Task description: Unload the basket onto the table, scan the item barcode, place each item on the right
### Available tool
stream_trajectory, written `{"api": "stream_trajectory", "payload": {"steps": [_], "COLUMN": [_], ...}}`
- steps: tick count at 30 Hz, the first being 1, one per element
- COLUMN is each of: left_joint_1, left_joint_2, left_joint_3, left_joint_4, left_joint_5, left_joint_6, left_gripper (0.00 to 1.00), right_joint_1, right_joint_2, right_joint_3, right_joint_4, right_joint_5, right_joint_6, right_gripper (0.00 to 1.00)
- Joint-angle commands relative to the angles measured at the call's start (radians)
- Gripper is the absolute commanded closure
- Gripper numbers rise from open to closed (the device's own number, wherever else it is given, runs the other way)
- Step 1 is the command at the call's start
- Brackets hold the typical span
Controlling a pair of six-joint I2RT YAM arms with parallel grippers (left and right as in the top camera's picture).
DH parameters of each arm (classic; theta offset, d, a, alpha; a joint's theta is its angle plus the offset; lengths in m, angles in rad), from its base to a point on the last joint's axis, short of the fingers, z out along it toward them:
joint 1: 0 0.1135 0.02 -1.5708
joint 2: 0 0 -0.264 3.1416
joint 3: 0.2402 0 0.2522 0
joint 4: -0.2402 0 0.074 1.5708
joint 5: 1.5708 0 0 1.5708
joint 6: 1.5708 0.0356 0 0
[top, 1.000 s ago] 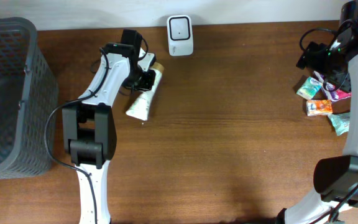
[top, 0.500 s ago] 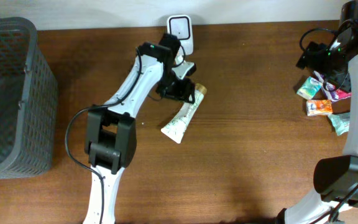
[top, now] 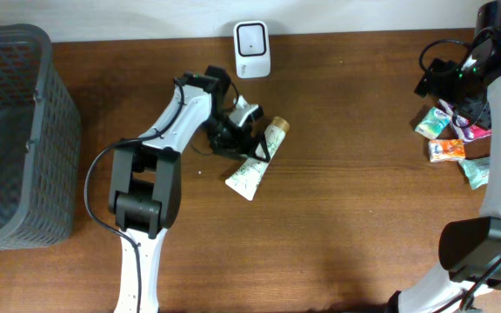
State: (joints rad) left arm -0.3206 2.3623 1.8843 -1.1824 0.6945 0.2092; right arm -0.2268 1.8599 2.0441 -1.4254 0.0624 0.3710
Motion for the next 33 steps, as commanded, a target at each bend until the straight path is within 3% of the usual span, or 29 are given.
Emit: {"api": "stream_trajectory", "payload": {"steps": [1,4,7,11,12,13,15,17,18,19,20,22,27,29,31,32,33], "left_joint_1": [0.000,-0.007,-0.027,-0.037,-0.037,-0.037,-0.026,-0.013,-0.009,-0.008,-0.008,-0.008,-0.055,-0.089,-0.134,-0.145,-0.157], "left_joint_2": [0.014,0.019,0.055,0.077,0.077,0.077,0.076,0.076,0.076,0.076,0.076,0.076,0.078,0.078,0.085,0.093,0.105], "left_joint_3": [-0.101,-0.156,-0.168,-0.168,-0.164,-0.158,-0.116,-0.049,-0.022,0.008,0.036,0.062,0.061,0.050,0.033,0.033,0.033], "left_joint_4": [0.088,0.143,0.176,0.203,0.209,0.209,0.166,0.103,0.085,0.069,0.060,0.064,0.181,0.243,0.300,0.310,0.322], "left_joint_5": [0.172,0.174,0.173,0.136,0.114,0.085,-0.013,-0.040,-0.040,-0.037,-0.032,-0.008,0.002,-0.050,-0.090,-0.091,-0.092], "left_joint_6": [0.025,0.024,0.024,0.023,0.012,-0.011,-0.048,-0.047,-0.048,-0.048,-0.048,-0.090,-0.321,-0.441,-0.486,-0.486,-0.486], "left_gripper": [0.11,0.16,0.30,0.73,0.96,1.00,1.00,0.85,0.64,0.35,0.00,0.01,0.01,0.01,0.00,0.06,0.20], "right_joint_1": [-0.003,-0.003,-0.003,-0.003,-0.003,-0.003,-0.003,-0.003,-0.003,-0.003,-0.003,-0.003,-0.003,-0.003,-0.003,-0.003,-0.003], "right_joint_2": [0.002,0.002,0.002,0.002,0.002,0.002,0.002,0.002,0.002,0.002,0.002,0.002,0.002,0.002,0.002,0.002,0.002], "right_joint_3": [0.003,0.003,0.003,0.003,0.003,0.003,0.003,0.003,0.003,0.003,0.003,0.003,0.003,0.003,0.003,0.003,0.003], "right_joint_4": [0.000,0.000,0.000,0.000,0.000,0.000,0.000,0.000,0.000,0.000,0.000,0.000,0.000,0.000,0.000,0.000,0.000], "right_joint_5": [-0.002,-0.002,-0.002,-0.002,-0.002,-0.002,-0.002,-0.002,-0.002,-0.002,-0.002,-0.002,-0.002,-0.002,-0.002,-0.002,-0.002], "right_joint_6": [0.012,0.012,0.012,0.012,0.012,0.012,0.012,0.012,0.012,0.012,0.012,0.012,0.012,0.012,0.012,0.012,0.012], "right_gripper": [0.01,0.01,0.01,0.01,0.02,0.01,0.01,0.01,0.01,0.01,0.01,0.01,0.01,0.02,0.01,0.01,0.01]}}
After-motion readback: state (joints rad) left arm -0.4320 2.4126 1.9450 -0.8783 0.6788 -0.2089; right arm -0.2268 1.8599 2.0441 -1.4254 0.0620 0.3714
